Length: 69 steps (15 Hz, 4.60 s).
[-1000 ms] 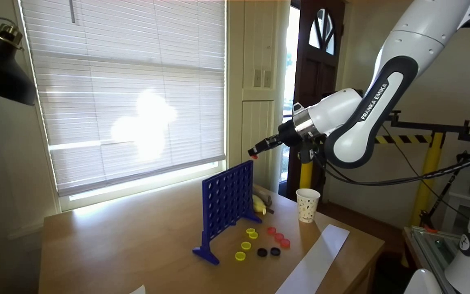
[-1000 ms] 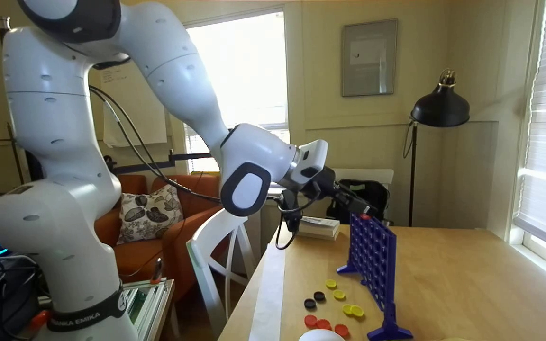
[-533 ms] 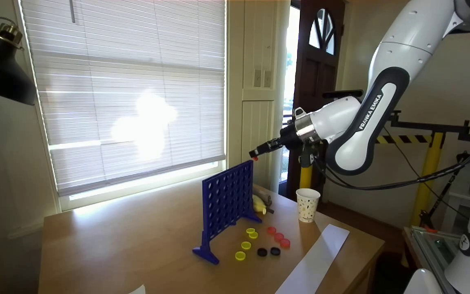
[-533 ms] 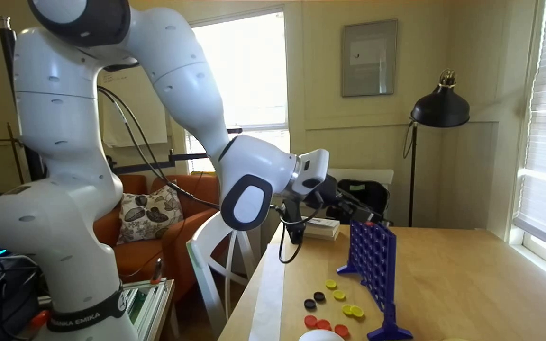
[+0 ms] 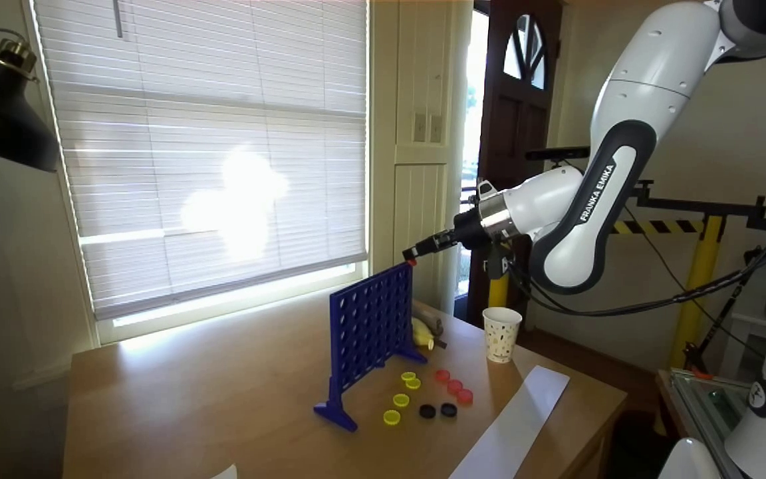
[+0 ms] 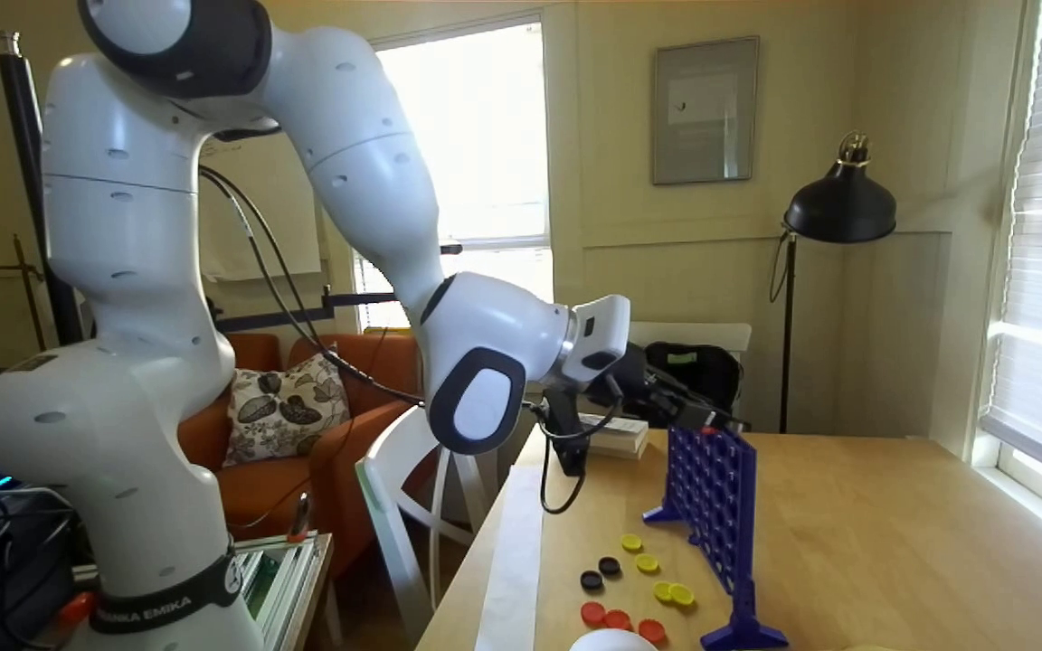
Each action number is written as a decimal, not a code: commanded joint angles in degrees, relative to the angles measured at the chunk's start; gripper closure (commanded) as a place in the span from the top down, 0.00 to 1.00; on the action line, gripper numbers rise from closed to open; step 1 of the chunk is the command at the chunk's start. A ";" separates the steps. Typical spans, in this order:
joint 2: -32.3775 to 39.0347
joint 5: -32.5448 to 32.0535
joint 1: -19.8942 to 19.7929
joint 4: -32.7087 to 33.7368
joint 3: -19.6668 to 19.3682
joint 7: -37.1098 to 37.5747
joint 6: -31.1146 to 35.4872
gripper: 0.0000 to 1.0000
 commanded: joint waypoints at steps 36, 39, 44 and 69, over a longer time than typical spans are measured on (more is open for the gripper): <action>9.00 -1.31 -0.07 7.02 1.20 -0.29 8.19 0.10; 9.40 -1.12 0.00 7.05 1.14 -0.58 8.78 0.10; 9.67 -0.90 0.04 7.12 1.11 -0.80 9.39 0.10; 11.24 0.23 0.24 7.57 0.93 -1.94 11.52 0.10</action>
